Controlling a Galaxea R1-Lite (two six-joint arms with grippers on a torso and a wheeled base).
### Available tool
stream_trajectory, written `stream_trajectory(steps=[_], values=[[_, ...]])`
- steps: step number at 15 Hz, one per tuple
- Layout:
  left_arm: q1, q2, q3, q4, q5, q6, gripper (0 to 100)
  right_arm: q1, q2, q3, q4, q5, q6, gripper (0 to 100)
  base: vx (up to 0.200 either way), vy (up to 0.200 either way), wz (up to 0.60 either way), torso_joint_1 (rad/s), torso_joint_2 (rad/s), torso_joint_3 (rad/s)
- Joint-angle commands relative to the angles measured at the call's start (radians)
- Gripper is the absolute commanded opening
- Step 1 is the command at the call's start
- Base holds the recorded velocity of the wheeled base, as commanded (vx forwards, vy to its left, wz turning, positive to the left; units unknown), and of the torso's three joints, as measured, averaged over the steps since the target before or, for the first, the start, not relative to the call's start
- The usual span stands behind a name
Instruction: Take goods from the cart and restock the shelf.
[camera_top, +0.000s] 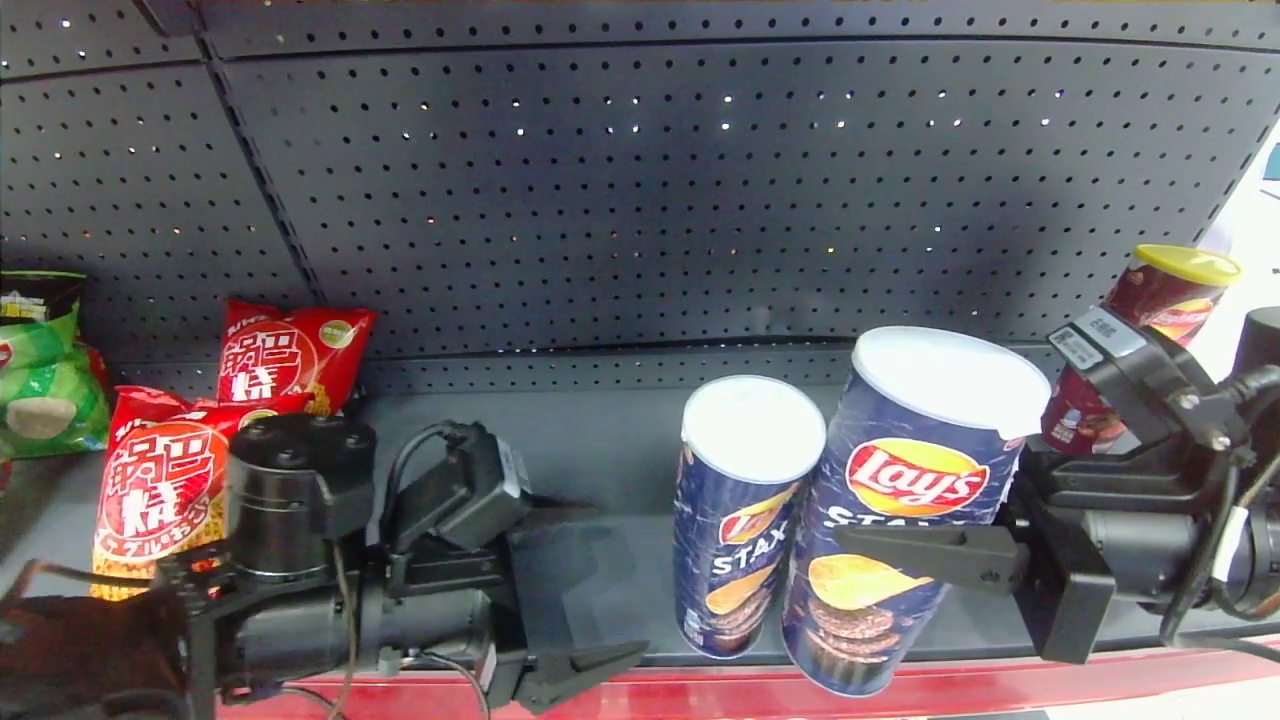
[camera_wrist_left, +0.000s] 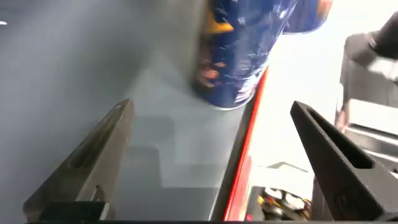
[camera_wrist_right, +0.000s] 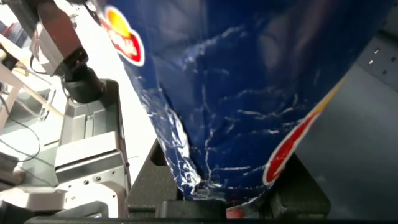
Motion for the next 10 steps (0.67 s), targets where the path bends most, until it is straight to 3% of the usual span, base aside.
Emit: stream_trajectory(steps=[1,4,6,8,9,10], values=[[0.083,-0.267,0.081,0.002,0.058,-0.025,100,0.000,-0.009,0.011,0.000,0.000,0.000,0,0.000,0.000,0.00,0.000,0.00,0.000],[0.291,-0.601,0.301,0.046,0.088,-0.023,100,0.000,-0.007,0.018,0.000,0.000,0.000,0,0.000,0.000,0.00,0.000,0.00,0.000],[0.397,-0.770,0.424,0.091,0.101,-0.028,100,0.000,-0.005,0.014,0.000,0.001,0.000,0,0.000,0.000,0.00,0.000,0.00,0.000],[0.475,-0.963,0.424,0.286,0.121,-0.057,100,0.000,-0.007,0.017,0.000,0.001,0.000,0,0.000,0.000,0.00,0.000,0.00,0.000],[0.526,-1.124,0.424,0.442,0.158,-0.083,100,-0.002,-0.009,0.017,0.000,0.001,0.001,0,0.000,0.000,0.00,0.000,0.00,0.000],[0.543,-1.203,0.424,0.523,0.181,-0.092,100,-0.005,-0.010,0.017,0.000,0.001,0.001,0,0.000,0.000,0.00,0.000,0.00,0.000]])
